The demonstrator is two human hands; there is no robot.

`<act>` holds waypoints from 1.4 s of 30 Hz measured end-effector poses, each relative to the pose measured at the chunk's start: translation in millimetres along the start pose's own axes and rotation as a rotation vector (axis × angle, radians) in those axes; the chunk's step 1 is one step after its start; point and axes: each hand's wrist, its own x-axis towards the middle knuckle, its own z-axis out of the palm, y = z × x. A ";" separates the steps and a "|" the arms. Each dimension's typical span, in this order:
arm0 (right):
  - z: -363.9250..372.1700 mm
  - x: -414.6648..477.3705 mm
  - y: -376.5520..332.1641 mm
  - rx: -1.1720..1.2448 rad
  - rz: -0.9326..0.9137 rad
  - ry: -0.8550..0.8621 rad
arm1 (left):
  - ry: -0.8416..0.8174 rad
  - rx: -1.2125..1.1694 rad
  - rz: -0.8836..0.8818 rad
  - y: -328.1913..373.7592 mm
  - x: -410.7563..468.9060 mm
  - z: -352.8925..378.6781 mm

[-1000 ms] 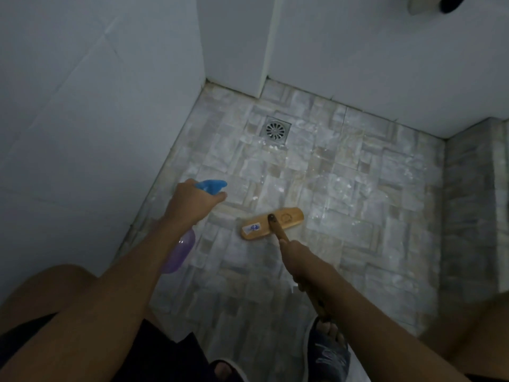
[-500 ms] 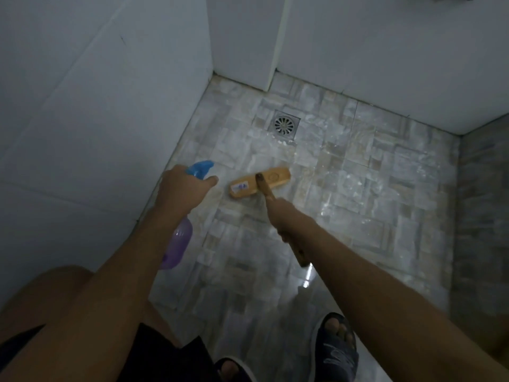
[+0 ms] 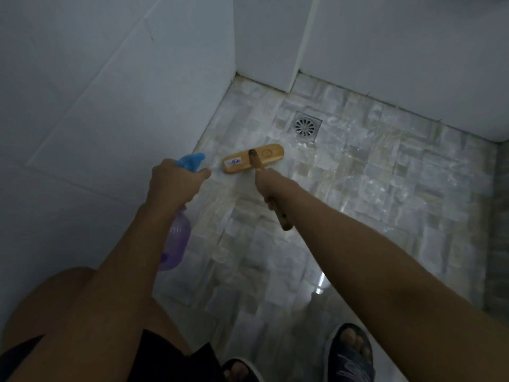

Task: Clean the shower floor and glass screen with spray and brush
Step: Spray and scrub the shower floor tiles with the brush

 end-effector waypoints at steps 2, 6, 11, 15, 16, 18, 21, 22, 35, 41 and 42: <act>-1.3 -12.3 8.0 -0.043 0.000 -0.019 | -0.007 -0.061 -0.022 0.1 0.4 -12.8; 12.0 -57.6 62.7 -0.246 -0.075 -0.116 | 0.027 -0.109 -0.053 -7.5 2.4 -40.7; 43.0 -72.5 80.5 -0.212 -0.033 -0.095 | 0.033 -0.112 -0.104 -19.9 -2.7 -54.2; 52.0 -45.3 14.5 -0.256 -0.186 -0.134 | 0.015 -0.141 -0.164 -31.9 -5.9 -64.5; 53.2 -38.9 -4.3 -0.251 -0.216 -0.131 | 0.004 -0.144 -0.166 -32.7 -7.6 -65.9; 54.3 -30.1 -31.9 -0.257 -0.221 -0.113 | -0.005 -0.143 -0.161 -32.6 -10.9 -67.6; 54.8 -26.2 -31.6 -0.273 -0.187 -0.110 | -0.019 -0.136 -0.152 -30.7 -13.1 -69.3; 57.3 -26.4 -19.2 -0.281 -0.178 -0.116 | -0.024 -0.137 -0.150 -30.1 -13.2 -69.2; 106.5 -38.7 -8.6 -0.201 -0.267 -0.162 | -0.125 -0.110 -0.204 -26.6 3.8 -64.0; 102.3 -29.4 -30.8 -0.181 -0.246 -0.151 | -0.079 -0.081 -0.158 -21.7 8.4 -62.1; 98.6 -36.0 -20.7 -0.155 -0.230 -0.137 | -0.074 -0.080 -0.146 -18.8 8.8 -60.5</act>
